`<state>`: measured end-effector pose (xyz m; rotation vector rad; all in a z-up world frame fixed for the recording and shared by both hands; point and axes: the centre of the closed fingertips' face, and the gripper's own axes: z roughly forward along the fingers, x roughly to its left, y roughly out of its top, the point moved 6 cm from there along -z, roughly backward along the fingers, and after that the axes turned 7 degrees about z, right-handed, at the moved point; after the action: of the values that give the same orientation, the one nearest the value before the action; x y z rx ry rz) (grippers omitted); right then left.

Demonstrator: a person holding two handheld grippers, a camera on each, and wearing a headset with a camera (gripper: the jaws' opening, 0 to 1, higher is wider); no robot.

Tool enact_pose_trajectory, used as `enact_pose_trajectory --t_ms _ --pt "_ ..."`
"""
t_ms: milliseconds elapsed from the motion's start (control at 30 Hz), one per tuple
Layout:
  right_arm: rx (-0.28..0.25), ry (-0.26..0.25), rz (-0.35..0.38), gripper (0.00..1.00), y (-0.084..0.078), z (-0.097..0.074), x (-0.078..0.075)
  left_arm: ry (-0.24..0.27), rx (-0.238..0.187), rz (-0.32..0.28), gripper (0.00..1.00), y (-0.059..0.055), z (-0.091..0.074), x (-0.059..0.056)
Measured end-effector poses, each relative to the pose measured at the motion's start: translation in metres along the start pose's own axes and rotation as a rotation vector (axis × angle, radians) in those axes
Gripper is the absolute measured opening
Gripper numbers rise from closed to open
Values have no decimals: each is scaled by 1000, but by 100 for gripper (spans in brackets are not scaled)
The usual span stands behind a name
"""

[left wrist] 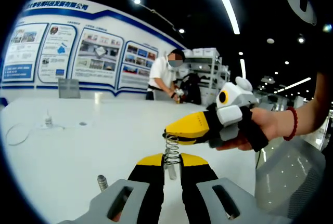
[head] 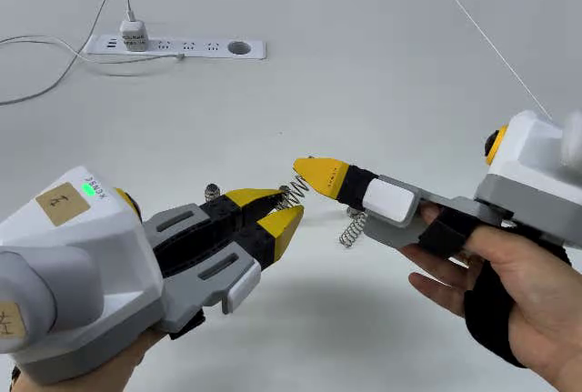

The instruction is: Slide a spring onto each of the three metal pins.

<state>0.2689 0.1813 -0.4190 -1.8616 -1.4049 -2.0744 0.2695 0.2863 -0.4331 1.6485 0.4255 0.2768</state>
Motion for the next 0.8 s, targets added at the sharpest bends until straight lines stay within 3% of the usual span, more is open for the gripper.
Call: enact_pose_trajectory --t_ms 100,300,433,533,633,800 --pt "3 3 -27 11 -1 1 2 2 11 -1 11 -1 0 0" --pt "17 -35 -159 11 -2 1 2 11 61 13 17 -6 1 1" --pt "14 -58 -275 11 1 2 3 8 99 38 21 -11 0 1" --pt "10 -68 -360 11 3 4 4 11 154 45 24 -18 -1 0" --pt "13 -91 -492 11 6 7 6 17 177 56 29 -22 -3 0" --pt "25 -108 -624 11 8 12 7 21 195 61 34 -25 -6 0"
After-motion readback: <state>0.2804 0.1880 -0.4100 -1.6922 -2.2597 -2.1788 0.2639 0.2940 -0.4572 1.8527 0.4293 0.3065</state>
